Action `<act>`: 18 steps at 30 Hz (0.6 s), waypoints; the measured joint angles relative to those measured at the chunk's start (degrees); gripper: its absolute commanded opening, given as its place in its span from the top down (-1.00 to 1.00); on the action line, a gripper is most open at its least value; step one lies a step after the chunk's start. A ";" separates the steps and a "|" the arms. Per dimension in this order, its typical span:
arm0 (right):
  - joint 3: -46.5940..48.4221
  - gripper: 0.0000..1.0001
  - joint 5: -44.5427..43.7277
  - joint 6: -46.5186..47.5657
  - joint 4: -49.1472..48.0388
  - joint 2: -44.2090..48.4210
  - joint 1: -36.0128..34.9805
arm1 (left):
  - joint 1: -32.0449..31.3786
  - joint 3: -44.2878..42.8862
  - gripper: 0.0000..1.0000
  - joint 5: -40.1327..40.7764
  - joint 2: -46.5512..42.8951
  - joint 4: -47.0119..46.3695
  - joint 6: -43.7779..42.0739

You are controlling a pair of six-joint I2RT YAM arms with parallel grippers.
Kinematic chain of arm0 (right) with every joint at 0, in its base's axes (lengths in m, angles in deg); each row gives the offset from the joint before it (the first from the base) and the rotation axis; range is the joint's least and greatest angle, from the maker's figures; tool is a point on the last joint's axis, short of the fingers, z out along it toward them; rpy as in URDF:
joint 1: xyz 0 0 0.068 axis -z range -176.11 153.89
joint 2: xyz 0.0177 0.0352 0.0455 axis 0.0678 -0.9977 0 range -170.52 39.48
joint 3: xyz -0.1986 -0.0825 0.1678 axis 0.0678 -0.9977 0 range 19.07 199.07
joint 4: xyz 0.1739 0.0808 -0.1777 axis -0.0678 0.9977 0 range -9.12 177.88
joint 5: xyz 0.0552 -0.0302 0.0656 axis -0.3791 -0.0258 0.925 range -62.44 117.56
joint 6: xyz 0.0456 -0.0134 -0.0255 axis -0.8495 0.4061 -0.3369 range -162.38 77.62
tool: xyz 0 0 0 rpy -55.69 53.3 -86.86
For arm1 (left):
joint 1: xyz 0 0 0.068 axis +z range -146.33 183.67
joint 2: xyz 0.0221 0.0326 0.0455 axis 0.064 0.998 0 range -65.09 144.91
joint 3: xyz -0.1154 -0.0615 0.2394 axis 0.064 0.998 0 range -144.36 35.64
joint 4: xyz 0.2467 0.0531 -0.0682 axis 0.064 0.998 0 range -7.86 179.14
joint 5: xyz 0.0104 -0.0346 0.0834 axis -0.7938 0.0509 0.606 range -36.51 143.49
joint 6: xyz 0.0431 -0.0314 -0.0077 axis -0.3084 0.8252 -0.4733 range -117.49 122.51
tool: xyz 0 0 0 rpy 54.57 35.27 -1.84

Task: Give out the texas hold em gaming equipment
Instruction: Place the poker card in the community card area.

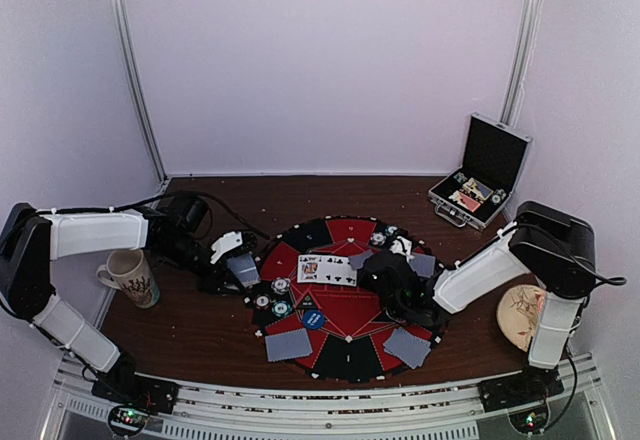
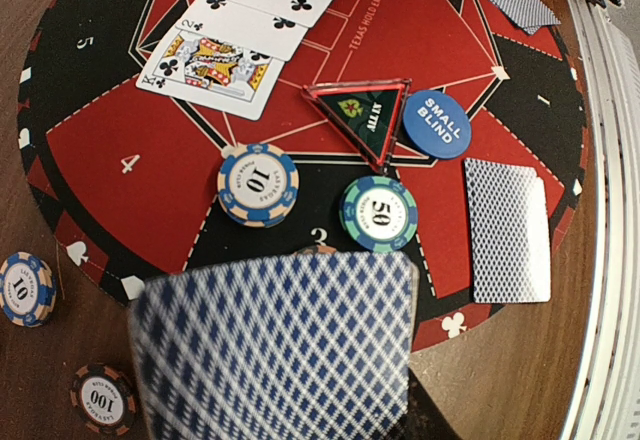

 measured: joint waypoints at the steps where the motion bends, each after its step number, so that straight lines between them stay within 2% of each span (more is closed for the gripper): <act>1: -0.15 0.64 0.04 -0.09 -0.13 0.00 -0.11 | 0.00 0.00 0.31 0.00 0.00 0.00 0.00; 18: -1.62 0.60 0.92 -0.59 -0.98 -0.31 -3.23 | 0.00 0.00 0.31 0.02 0.00 0.00 0.00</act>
